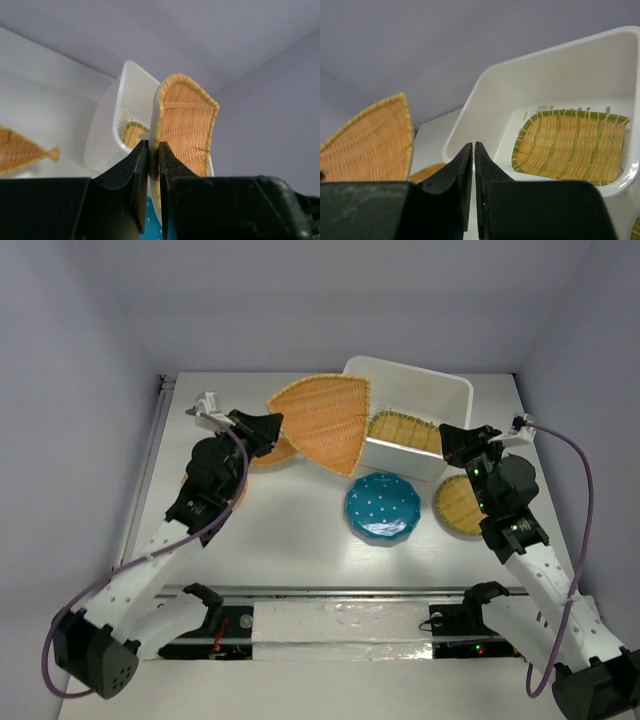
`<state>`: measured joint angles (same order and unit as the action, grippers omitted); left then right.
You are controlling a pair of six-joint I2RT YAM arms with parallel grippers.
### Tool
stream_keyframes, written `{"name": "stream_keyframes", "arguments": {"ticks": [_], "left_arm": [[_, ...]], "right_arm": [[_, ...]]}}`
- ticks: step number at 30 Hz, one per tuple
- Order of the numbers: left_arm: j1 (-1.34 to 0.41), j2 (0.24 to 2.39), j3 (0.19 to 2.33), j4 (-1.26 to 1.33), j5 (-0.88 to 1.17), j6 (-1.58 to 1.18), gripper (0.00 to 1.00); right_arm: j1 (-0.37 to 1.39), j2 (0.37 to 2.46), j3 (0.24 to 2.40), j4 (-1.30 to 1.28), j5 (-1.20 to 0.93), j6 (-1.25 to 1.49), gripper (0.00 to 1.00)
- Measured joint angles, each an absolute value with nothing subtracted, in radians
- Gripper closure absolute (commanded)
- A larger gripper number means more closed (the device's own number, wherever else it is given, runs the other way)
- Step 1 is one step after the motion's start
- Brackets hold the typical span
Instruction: Place the plates into the plastic bin on the countertop
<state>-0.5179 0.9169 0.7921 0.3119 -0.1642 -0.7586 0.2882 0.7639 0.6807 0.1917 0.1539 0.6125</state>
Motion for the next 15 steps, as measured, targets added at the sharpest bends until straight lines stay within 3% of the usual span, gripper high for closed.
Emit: {"name": "stream_keyframes", "arguments": {"ticks": [15], "left_arm": [[-0.556, 1.646, 1.258, 0.443, -0.041, -0.711, 1.00]], "right_arm": [[0.288, 0.752, 0.673, 0.190, 0.179, 0.609, 0.87]]}}
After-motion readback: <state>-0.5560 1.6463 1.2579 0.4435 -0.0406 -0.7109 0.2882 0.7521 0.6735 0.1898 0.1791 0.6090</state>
